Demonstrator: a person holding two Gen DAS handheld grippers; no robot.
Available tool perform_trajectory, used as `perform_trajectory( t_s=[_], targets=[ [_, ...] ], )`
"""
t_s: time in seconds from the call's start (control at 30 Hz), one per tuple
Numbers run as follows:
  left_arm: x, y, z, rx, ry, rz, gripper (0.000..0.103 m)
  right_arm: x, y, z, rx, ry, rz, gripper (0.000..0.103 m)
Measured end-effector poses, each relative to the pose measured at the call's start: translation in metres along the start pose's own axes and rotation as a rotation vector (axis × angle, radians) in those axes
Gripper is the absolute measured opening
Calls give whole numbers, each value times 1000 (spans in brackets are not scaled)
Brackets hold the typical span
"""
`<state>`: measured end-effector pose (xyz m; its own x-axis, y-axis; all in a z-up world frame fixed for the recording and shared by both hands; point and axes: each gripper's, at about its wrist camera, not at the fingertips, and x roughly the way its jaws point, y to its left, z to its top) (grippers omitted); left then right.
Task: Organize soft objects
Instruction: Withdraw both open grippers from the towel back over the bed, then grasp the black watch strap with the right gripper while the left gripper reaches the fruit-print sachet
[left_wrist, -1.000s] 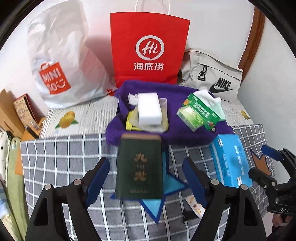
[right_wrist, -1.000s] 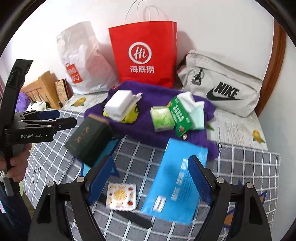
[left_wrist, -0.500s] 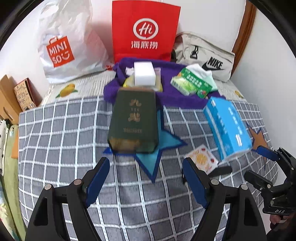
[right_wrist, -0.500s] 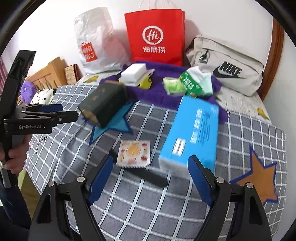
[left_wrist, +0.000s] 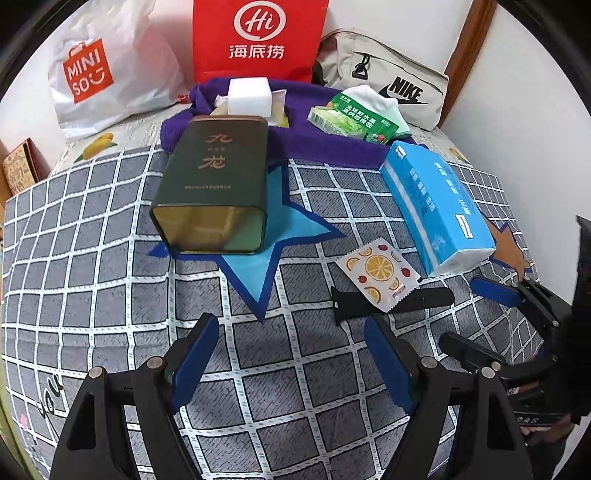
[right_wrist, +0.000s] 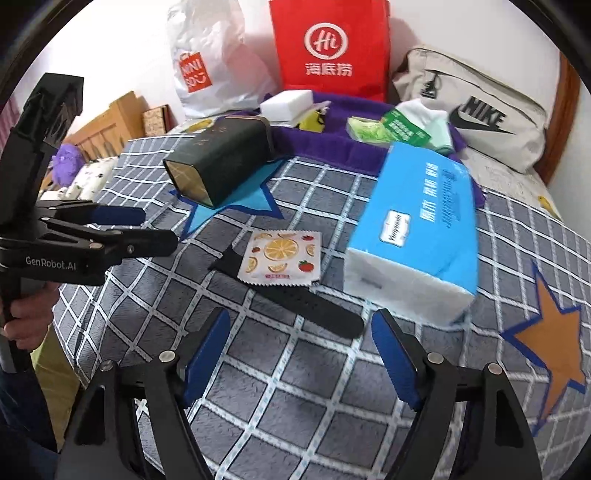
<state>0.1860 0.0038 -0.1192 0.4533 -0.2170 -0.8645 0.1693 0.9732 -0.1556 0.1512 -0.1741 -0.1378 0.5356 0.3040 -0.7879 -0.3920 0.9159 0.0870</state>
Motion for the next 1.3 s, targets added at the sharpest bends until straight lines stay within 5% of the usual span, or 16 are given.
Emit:
perform_trajectory(
  t_s=[0.13, 0.37, 0.5, 0.67, 0.77, 0.87, 1.0, 1.2, 1.3],
  targets=[
    [5, 5, -1, -15, 15, 8, 80, 16, -6, 1, 2, 17, 24, 70],
    [18, 11, -1, -39, 43, 6, 80, 28, -2, -12, -83, 5, -43, 36],
    [23, 13, 0, -50, 48, 0, 80, 20, -2, -19, -80, 62, 103, 17],
    [23, 15, -2, -54, 55, 7, 80, 12, 4, -18, -139, 21, 40, 20],
    [22, 15, -3, -53, 55, 11, 80, 18, -5, -12, -106, 23, 24, 39],
    [20, 14, -5, -46, 55, 13, 80, 25, -12, -10, -95, 34, -20, 41],
    [22, 11, -5, -43, 60, 13, 80, 30, -13, -8, -103, 26, -2, 58],
    [24, 9, -5, -36, 64, 6, 80, 32, -19, -12, -82, -4, -14, 59],
    [26, 10, -5, -40, 69, 5, 80, 27, -20, -14, -75, -10, 6, 34]
  ],
)
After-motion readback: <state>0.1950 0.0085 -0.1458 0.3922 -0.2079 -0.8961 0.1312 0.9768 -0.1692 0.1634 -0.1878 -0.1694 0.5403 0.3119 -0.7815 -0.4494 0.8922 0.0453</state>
